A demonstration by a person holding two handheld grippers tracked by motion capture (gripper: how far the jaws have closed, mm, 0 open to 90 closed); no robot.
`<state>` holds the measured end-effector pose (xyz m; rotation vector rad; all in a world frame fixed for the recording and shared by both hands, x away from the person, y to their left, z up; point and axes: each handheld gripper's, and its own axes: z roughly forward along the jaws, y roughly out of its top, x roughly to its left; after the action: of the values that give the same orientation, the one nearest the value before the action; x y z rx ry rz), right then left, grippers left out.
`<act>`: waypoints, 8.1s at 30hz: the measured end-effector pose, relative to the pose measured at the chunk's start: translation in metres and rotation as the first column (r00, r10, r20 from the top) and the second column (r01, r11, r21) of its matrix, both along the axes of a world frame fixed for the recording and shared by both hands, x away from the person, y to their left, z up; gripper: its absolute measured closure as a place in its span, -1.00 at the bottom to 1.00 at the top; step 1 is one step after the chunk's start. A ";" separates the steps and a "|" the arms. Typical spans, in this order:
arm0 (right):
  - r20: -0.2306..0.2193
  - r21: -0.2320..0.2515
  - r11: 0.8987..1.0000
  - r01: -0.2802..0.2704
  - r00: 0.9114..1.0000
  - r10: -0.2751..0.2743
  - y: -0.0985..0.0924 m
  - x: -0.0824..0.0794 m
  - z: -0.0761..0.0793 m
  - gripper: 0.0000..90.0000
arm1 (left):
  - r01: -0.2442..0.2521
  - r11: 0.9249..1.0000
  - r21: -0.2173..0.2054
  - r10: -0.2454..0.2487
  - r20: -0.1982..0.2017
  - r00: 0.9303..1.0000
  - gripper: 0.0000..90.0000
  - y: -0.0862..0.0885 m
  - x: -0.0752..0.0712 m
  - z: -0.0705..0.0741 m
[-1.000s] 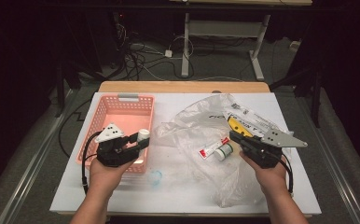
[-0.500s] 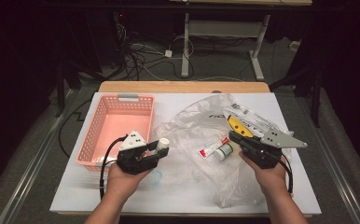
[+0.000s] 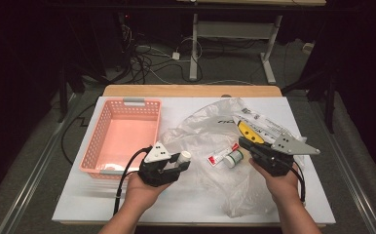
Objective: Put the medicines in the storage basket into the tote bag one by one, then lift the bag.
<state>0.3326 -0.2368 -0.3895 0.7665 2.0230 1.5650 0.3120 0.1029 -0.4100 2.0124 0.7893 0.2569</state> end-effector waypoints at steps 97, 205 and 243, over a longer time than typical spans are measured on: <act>-0.025 0.027 1.000 -0.005 1.000 0.006 -0.003 0.003 -0.004 1.00 | 0.034 0.997 0.072 -0.034 -0.007 0.999 -0.15 -0.058 0.019 -0.037; 0.274 0.204 0.965 0.162 0.937 -0.215 -0.006 0.029 0.109 1.00 | 0.019 0.988 -0.155 0.062 0.500 0.864 0.96 -0.083 0.062 0.162; 0.175 0.146 0.953 0.267 0.941 -0.291 -0.032 0.056 0.084 1.00 | -0.020 0.985 -0.169 0.090 0.414 0.906 0.95 -0.101 0.100 0.142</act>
<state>0.3886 -0.2686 -0.3057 0.8671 1.6137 1.5391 0.4120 0.0023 -0.2681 1.6987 0.5703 0.6191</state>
